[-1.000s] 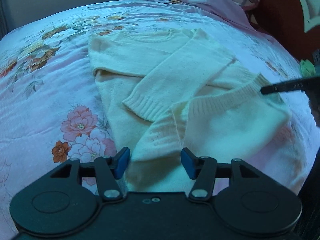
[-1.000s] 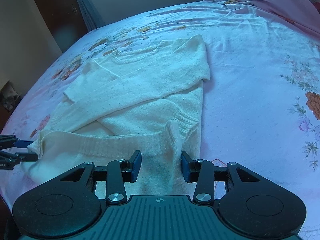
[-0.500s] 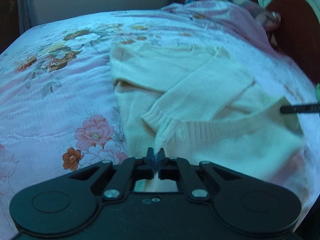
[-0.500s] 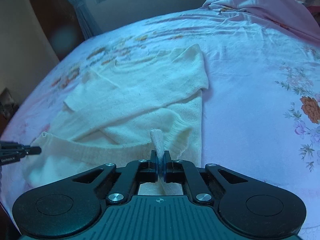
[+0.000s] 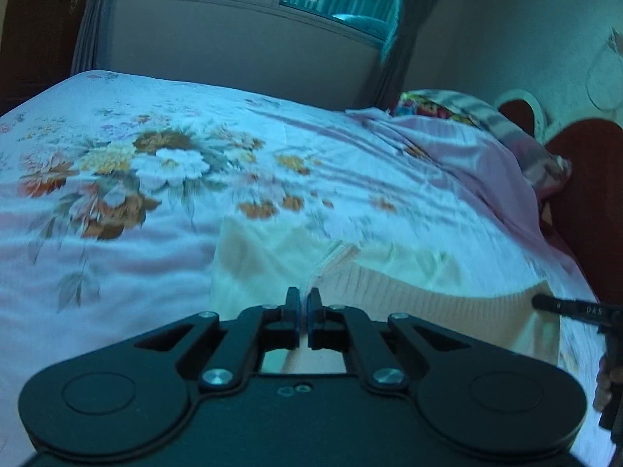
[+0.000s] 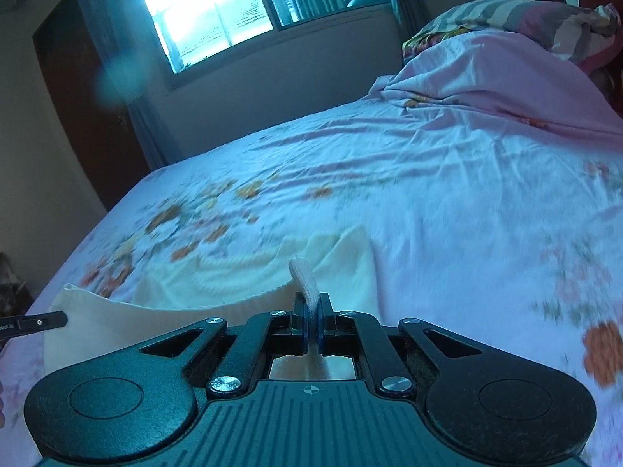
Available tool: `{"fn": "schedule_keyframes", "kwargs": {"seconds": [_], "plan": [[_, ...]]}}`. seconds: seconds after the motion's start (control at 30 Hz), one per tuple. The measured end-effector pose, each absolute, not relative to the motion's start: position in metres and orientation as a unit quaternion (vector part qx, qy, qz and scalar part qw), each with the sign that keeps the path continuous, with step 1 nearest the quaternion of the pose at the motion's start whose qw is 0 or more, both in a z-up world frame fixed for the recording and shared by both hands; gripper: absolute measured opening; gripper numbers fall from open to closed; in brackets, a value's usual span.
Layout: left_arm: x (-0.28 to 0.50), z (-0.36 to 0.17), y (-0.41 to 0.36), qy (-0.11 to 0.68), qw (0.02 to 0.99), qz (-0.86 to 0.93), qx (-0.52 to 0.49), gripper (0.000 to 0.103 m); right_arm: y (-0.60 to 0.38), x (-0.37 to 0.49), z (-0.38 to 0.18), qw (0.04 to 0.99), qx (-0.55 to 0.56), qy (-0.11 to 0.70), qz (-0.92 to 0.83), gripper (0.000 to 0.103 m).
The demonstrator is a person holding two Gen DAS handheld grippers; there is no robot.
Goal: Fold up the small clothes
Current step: 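Lift the hem with both grippers, fold it onto the collar, release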
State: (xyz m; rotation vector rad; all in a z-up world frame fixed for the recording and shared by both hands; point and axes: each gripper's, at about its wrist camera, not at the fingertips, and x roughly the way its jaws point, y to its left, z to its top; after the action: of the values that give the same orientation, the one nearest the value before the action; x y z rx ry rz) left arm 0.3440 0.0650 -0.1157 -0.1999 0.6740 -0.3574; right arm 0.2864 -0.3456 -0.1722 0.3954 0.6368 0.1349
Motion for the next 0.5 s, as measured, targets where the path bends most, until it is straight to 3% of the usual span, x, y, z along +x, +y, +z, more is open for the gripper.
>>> {"fn": "schedule_keyframes", "kwargs": {"seconds": [0.23, 0.5], "plan": [[0.434, -0.143, 0.041, 0.333, 0.925, -0.143, -0.117, 0.002, -0.35, 0.383, -0.204, 0.933, 0.178, 0.312, 0.038, 0.003], [0.469, -0.178, 0.048, 0.337, 0.919, -0.102, -0.176, 0.002, -0.345, 0.44, -0.238, 0.942, 0.127, 0.31, 0.004, 0.003]]}}
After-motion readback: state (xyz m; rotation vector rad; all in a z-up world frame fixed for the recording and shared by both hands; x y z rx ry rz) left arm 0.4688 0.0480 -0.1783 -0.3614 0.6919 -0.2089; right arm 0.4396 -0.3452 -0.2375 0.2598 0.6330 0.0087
